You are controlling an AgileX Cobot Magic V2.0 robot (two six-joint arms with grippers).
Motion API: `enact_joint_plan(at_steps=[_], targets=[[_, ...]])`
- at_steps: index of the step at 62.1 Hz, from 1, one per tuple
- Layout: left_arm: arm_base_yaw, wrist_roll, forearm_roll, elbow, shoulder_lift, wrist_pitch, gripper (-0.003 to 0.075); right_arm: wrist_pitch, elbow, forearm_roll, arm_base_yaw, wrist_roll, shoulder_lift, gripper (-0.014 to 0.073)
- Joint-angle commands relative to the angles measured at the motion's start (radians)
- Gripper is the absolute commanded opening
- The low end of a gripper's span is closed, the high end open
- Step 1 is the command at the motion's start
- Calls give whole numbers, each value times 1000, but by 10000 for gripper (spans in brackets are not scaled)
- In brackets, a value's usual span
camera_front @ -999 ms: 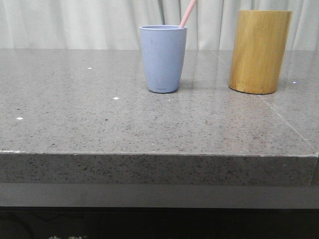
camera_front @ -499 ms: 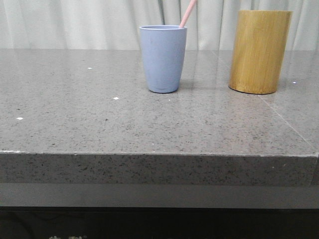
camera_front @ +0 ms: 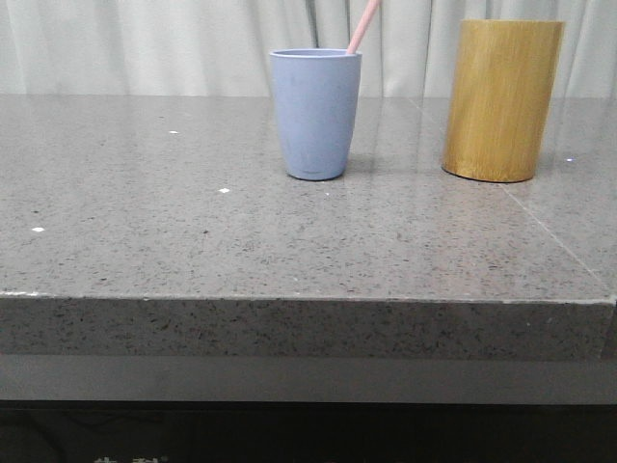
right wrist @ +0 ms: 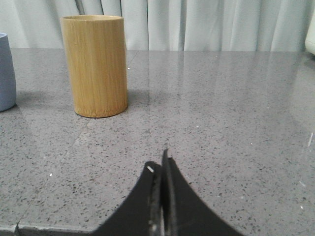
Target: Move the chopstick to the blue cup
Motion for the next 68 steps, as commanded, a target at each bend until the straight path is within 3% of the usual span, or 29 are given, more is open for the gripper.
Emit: enact_joint_plan(at_steps=[1, 17, 28, 68], targets=[[2, -8, -10, 12, -21, -83, -19, -86, -4, -15, 2, -10, -20, -65], [2, -8, -10, 12, -21, -83, -19, -120, -4, -25, 2, -5, -20, -65], [2, -8, -10, 12, -21, -83, -19, -173, -4, -117, 2, 105, -20, -65], [2, -8, -10, 12, -21, -83, -19, -165, -4, -110, 2, 107, -20, -68]])
